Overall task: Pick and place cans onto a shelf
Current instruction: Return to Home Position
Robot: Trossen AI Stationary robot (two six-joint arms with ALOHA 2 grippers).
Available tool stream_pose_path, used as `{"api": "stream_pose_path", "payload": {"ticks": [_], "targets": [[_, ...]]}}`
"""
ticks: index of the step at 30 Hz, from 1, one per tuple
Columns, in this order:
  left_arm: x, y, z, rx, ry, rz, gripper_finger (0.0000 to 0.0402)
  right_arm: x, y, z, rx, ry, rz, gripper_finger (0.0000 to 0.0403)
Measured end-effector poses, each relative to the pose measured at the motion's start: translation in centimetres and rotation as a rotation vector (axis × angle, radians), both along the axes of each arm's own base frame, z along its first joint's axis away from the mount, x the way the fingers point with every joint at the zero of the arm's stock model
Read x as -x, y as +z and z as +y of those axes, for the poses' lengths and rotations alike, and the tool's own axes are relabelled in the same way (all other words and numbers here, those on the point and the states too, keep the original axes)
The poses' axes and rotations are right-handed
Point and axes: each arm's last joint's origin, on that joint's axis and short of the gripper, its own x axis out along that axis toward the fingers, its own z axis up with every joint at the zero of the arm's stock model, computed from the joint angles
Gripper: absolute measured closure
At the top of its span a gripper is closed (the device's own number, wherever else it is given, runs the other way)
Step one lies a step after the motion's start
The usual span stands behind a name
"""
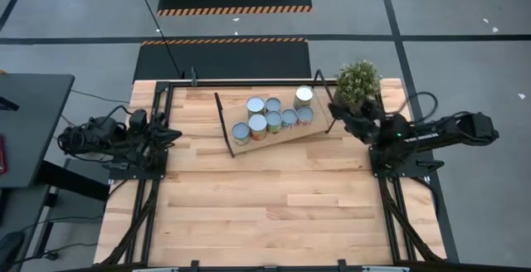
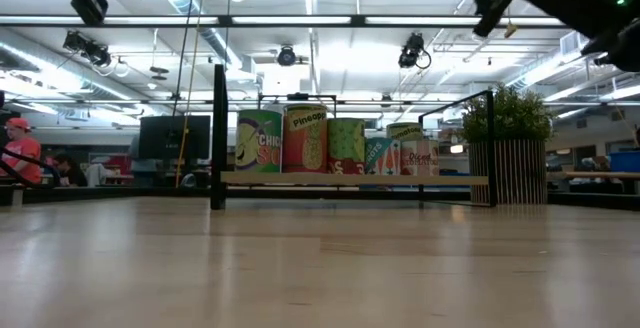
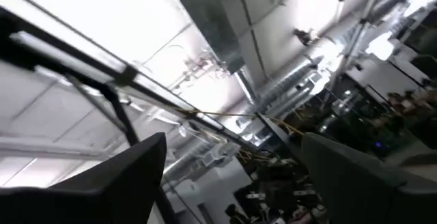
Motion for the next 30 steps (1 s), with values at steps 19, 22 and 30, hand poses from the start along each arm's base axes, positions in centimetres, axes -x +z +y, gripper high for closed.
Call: {"api": "stream_pose_path", "payload": {"ticks": [19, 22, 30], "targets": [[0.1, 0.8, 0.0, 0.030, -0.023, -0.092, 0.0397, 4.8, 0.6, 1.9, 0.037, -0.119, 0.073, 0.0054], [-0.7, -0.3, -0.2, 0.036, -0.026, -0.120, 0.0397, 5.5, 0.7, 1.9, 0.063, -0.137, 0.083, 0.0054], [-3.0, -4.9, -0.8, 0.132, -0.059, -0.228, 0.0397, 5.5, -0.6, 1.9, 0.070, -0.169, 0.246, 0.0054]]}}
